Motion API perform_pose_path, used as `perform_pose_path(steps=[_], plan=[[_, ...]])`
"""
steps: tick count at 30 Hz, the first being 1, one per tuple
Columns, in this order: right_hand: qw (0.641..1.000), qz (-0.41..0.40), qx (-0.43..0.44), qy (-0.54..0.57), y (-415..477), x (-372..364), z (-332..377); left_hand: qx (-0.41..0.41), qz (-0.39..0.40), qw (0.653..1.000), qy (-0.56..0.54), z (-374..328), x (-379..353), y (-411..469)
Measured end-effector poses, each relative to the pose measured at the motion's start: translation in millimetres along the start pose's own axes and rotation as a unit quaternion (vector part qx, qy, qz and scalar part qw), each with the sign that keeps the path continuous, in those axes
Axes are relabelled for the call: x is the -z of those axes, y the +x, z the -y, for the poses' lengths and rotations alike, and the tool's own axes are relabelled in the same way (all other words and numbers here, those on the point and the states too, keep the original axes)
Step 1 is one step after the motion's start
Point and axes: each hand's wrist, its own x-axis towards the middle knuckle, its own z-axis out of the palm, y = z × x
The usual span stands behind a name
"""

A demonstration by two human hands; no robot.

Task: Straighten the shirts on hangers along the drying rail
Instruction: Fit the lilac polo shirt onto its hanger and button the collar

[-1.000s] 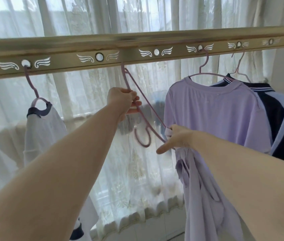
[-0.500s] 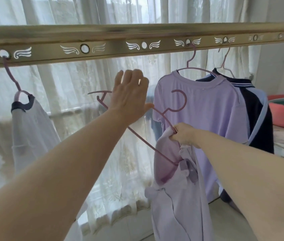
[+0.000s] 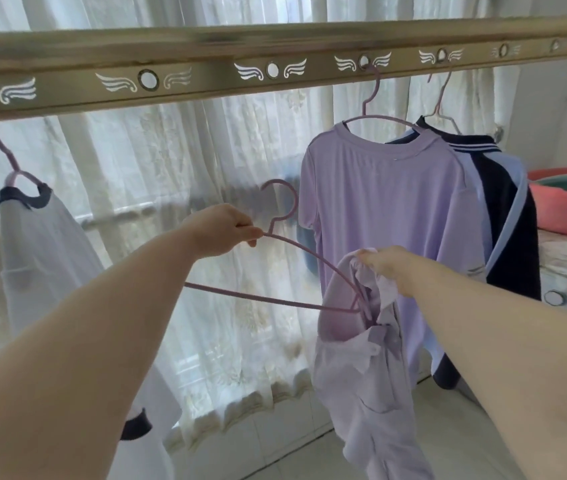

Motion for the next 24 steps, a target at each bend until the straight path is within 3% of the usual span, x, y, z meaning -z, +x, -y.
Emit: perform_pose_path(steps=[6, 9, 13, 15, 17, 19, 20, 21, 24], plan=[[0.997, -0.007, 0.066, 0.033, -3, 2, 3, 0.024, -0.094, 0.991, -0.091, 2, 1, -9], [0.991, -0.001, 0.115, 0.065, -10, -2, 12, 0.032, -0.095, 0.985, -0.143, 0, -13, -9], [0.984, 0.074, 0.15, 0.063, -22, -15, 41, 0.031, -0.074, 0.977, -0.198, -18, -52, -5], [0.975, 0.123, 0.183, 0.002, -31, -20, 60, 0.032, -0.084, 0.957, -0.275, -28, -71, -5], [0.943, 0.095, 0.268, -0.173, -39, -17, 82, 0.039, -0.106, 0.924, -0.365, -30, -80, -3], [0.845, -0.017, 0.358, -0.397, -48, -11, 100, 0.032, -0.119, 0.9, -0.419, -29, -78, -2], [0.799, -0.063, 0.385, -0.457, -53, -9, 106, 0.023, -0.124, 0.895, -0.427, -30, -74, -1], [0.78, -0.084, 0.385, -0.486, -53, -6, 110, 0.01, -0.128, 0.895, -0.427, -32, -68, 2], [0.828, -0.028, 0.346, -0.44, -47, -2, 110, -0.037, -0.165, 0.909, -0.38, -31, -55, 13]])
